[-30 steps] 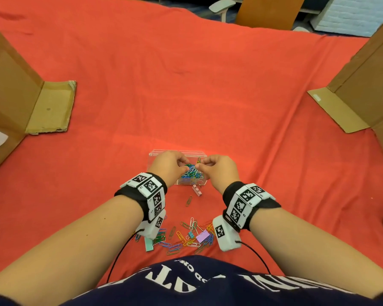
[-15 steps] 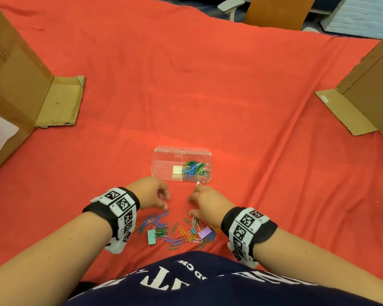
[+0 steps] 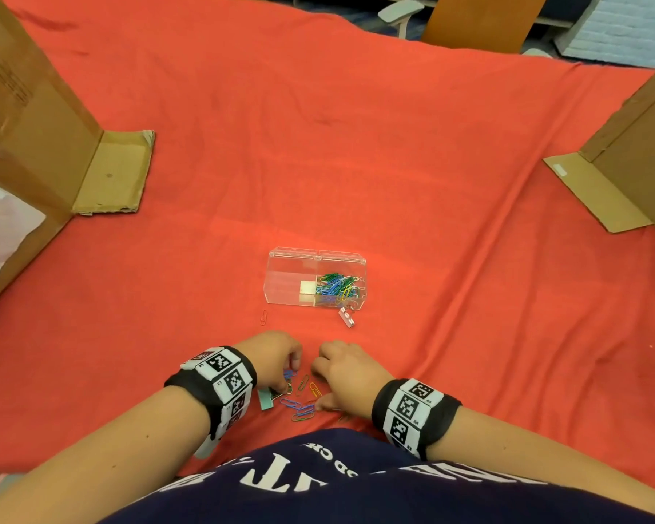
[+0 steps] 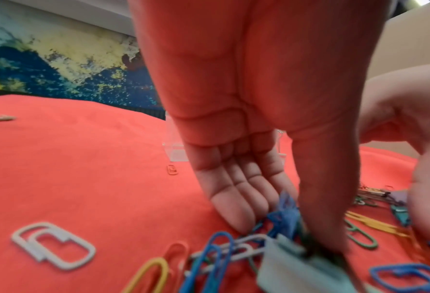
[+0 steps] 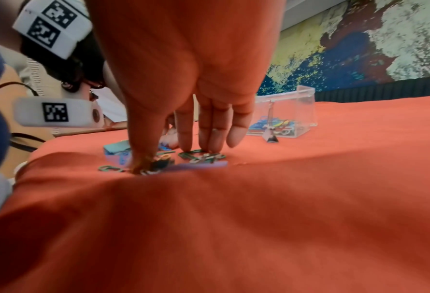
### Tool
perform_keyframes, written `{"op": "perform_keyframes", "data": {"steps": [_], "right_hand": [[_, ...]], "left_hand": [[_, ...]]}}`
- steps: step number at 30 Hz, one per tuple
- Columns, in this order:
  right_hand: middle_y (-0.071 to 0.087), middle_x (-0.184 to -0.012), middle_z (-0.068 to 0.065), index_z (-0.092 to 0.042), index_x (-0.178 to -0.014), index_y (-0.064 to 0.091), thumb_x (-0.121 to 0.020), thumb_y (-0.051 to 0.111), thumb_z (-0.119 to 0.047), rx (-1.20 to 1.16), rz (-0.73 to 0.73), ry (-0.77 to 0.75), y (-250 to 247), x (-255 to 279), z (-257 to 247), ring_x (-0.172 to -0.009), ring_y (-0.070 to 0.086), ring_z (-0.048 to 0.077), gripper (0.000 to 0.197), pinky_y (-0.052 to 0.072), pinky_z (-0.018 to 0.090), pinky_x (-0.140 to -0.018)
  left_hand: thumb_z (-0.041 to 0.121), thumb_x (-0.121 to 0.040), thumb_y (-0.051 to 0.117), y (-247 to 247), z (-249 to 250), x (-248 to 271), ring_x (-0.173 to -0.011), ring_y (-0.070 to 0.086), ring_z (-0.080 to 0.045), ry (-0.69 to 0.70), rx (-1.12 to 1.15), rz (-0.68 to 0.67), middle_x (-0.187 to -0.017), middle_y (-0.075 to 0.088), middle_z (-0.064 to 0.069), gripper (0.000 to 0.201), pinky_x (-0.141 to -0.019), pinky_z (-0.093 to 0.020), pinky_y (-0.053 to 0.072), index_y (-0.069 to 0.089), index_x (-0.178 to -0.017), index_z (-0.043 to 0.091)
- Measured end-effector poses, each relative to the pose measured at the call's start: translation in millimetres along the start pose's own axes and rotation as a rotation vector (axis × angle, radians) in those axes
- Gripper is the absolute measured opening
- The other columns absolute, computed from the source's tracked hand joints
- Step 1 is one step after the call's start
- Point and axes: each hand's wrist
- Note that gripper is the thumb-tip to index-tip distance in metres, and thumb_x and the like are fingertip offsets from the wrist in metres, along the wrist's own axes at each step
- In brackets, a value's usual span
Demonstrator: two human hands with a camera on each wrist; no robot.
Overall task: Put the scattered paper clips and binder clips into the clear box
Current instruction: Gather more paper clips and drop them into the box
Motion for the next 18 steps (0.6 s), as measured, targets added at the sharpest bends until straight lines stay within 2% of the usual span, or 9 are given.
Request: {"op": "perform_keyframes", "data": {"steps": [3, 5, 8, 11, 13, 14, 15, 18], "right_hand": [[0.051, -0.116, 0.016, -0.005, -0.112, 0.053, -0.082, 0.062, -0.031, -0.034, 0.030, 0.007, 2, 0, -5, -0.112, 0.044, 0.032, 0.040, 0.036, 0.043, -0.093], [0.053, -0.114, 0.017, -0.005, -0.108, 0.055, -0.085, 0.057, -0.024, -0.069, 0.038, 0.017, 3, 0, -4, -0.110, 0.047, 0.034, 0.030, 0.037, 0.043, -0.091], [0.057, -0.109, 0.016, -0.006, -0.103, 0.058, -0.086, 0.053, -0.021, -0.106, 0.062, 0.041, 5, -1, 0, -0.107, 0.052, 0.034, 0.023, 0.038, 0.042, -0.090], [0.061, -0.109, 0.011, -0.011, -0.101, 0.060, -0.087, 0.052, -0.023, -0.153, 0.072, 0.064, 2, -1, 4, -0.106, 0.054, 0.029, 0.020, 0.035, 0.039, -0.094], [0.065, -0.105, 0.007, -0.014, -0.098, 0.063, -0.087, 0.054, -0.024, -0.262, 0.127, 0.116, -5, 0, 9, -0.100, 0.058, 0.025, 0.017, 0.037, 0.036, -0.094], [0.066, -0.101, 0.006, -0.015, -0.096, 0.064, -0.085, 0.057, -0.024, -0.324, 0.171, 0.146, -10, 0, 13, -0.095, 0.060, 0.024, 0.016, 0.041, 0.034, -0.091], [0.067, -0.096, 0.004, -0.016, -0.093, 0.066, -0.083, 0.059, -0.023, -0.382, 0.215, 0.177, -14, 1, 17, -0.090, 0.061, 0.022, 0.014, 0.044, 0.033, -0.087], [0.059, -0.081, -0.002, -0.017, -0.085, 0.067, -0.079, 0.063, -0.020, -0.514, 0.305, 0.254, -28, 1, 28, -0.075, 0.055, 0.015, 0.008, 0.049, 0.031, -0.075]], "left_hand": [[0.010, -0.070, 0.068, 2, 0, -1, -0.058, 0.047, -0.007, -0.009, 0.052, 0.004, -0.073, 0.051, 0.009, 0.025, -0.050, -0.015, 0.034, 0.064, -0.093, 0.015], [0.010, -0.069, 0.068, 4, -2, -1, -0.053, 0.045, -0.001, -0.021, 0.100, 0.013, -0.067, 0.051, 0.011, 0.022, -0.049, -0.014, 0.036, 0.065, -0.091, 0.016], [0.007, -0.069, 0.064, 7, -4, -2, -0.045, 0.050, 0.004, -0.023, 0.173, 0.024, -0.062, 0.051, 0.012, 0.018, -0.044, -0.006, 0.034, 0.067, -0.084, 0.017], [0.008, -0.071, 0.064, 7, -3, -5, -0.045, 0.051, 0.009, -0.006, 0.203, 0.041, -0.060, 0.053, 0.013, 0.016, -0.045, -0.004, 0.036, 0.069, -0.084, 0.016], [0.009, -0.072, 0.067, 1, -1, -7, -0.056, 0.059, 0.002, 0.004, 0.228, 0.065, -0.064, 0.059, 0.012, 0.015, -0.056, -0.012, 0.046, 0.069, -0.085, 0.016], [0.009, -0.072, 0.068, -2, 1, -8, -0.062, 0.062, -0.003, 0.010, 0.253, 0.084, -0.065, 0.062, 0.010, 0.015, -0.062, -0.018, 0.050, 0.070, -0.085, 0.016], [0.008, -0.072, 0.068, -6, 2, -10, -0.063, 0.063, -0.003, 0.019, 0.284, 0.111, -0.064, 0.064, 0.010, 0.015, -0.065, -0.019, 0.050, 0.070, -0.085, 0.016], [0.005, -0.072, 0.068, -23, 8, -16, -0.050, 0.056, 0.008, 0.041, 0.384, 0.204, -0.057, 0.063, 0.012, 0.016, -0.058, -0.008, 0.044, 0.069, -0.082, 0.018]]}}
Point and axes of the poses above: each hand's wrist, its own x-axis away from the middle knuckle, its own y-axis out of the palm, z = x × y
